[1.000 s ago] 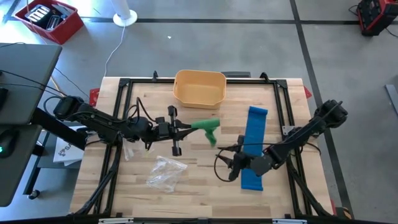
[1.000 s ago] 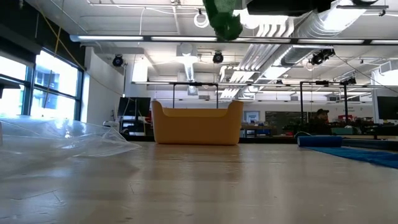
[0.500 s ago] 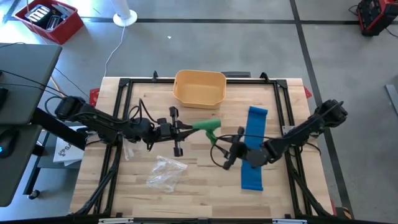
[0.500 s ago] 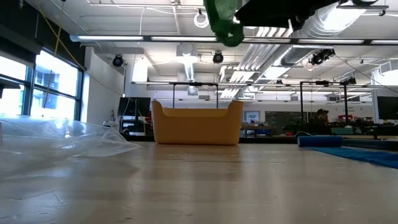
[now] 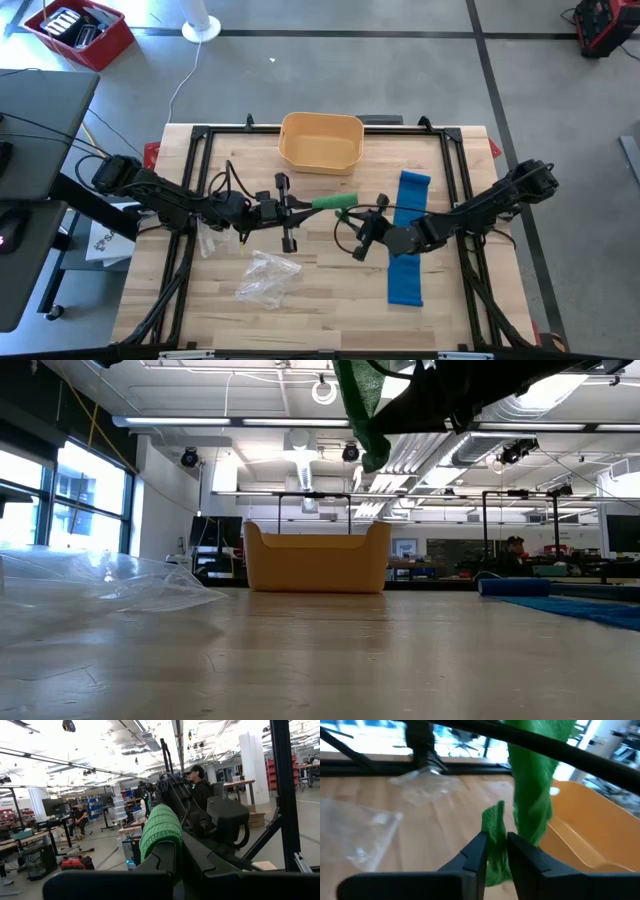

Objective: Roll bandage
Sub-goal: Roll the green bandage

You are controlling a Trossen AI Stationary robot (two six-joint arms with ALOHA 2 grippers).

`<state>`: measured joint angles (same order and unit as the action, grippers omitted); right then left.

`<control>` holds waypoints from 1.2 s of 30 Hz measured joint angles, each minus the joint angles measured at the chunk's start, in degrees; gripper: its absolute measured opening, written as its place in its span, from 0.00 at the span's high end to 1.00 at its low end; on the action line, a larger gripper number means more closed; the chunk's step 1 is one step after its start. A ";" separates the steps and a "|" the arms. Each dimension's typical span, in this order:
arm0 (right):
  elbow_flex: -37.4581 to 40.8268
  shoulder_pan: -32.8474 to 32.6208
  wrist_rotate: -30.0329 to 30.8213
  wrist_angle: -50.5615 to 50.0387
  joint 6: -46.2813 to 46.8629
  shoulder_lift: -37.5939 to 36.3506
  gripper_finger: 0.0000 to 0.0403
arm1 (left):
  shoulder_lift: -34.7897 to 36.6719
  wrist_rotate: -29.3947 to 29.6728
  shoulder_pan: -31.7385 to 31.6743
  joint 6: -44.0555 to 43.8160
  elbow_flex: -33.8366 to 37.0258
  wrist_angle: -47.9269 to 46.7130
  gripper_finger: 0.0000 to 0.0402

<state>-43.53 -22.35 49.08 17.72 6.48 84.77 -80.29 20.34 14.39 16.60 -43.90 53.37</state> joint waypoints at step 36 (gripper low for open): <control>13.40 -7.32 -3.83 18.14 2.06 -6.02 1.00 | 0.76 9.99 6.29 14.49 0.00 2.09 0.99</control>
<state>-30.13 -29.68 45.25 35.85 8.53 78.75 -79.53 30.33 20.69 31.09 -43.90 55.46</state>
